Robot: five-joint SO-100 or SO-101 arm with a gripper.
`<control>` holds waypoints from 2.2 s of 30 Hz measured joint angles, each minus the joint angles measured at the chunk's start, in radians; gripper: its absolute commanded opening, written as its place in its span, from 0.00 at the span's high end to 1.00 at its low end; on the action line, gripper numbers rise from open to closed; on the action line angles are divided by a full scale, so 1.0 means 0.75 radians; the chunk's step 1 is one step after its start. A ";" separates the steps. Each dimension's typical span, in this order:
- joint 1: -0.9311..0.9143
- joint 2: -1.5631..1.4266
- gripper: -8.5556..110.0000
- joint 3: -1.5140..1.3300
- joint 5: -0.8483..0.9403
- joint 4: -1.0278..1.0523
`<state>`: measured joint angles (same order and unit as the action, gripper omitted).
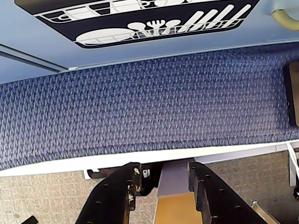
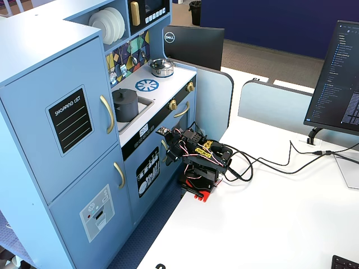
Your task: Take off the lid from the gray recipient and place it on the counter
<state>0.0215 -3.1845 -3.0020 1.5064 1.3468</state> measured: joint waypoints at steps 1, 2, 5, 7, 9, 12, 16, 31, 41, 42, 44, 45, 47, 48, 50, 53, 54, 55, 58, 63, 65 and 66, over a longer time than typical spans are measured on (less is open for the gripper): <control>-0.006 0.000 0.93 0.000 0.002 0.000; -0.018 0.000 0.93 0.000 0.014 0.000; -0.031 0.000 0.93 0.000 0.025 0.000; -0.027 0.000 0.93 0.000 0.025 0.000; -0.027 0.000 0.93 0.000 0.025 0.000; -0.025 0.000 0.93 0.000 0.025 0.000; -0.025 0.000 0.93 0.012 0.025 0.000; -0.008 0.157 0.93 0.902 0.147 -0.127; -0.049 0.419 0.89 1.172 0.176 -0.583; -0.057 0.450 0.88 1.180 0.174 -0.638; -0.074 0.507 0.84 1.188 0.160 -0.759; -0.084 0.538 0.83 1.190 0.151 -0.826; -0.102 0.612 0.81 1.201 0.139 -0.949; -0.115 0.659 0.80 1.213 0.135 -1.004; -0.131 0.724 0.80 1.244 0.129 -1.096; -0.147 0.828 0.80 1.266 0.129 -1.215; -0.151 0.859 0.80 1.270 0.129 -1.246; -0.155 0.882 0.80 1.272 0.129 -1.270; -0.149 0.949 0.81 1.272 0.133 -1.344; -0.149 1.062 0.81 1.303 0.141 -1.421; -0.147 1.107 0.82 1.321 0.153 -1.436; -0.145 1.125 0.82 1.329 0.157 -1.440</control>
<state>-0.0874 -2.3409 -2.0049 1.6245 0.2669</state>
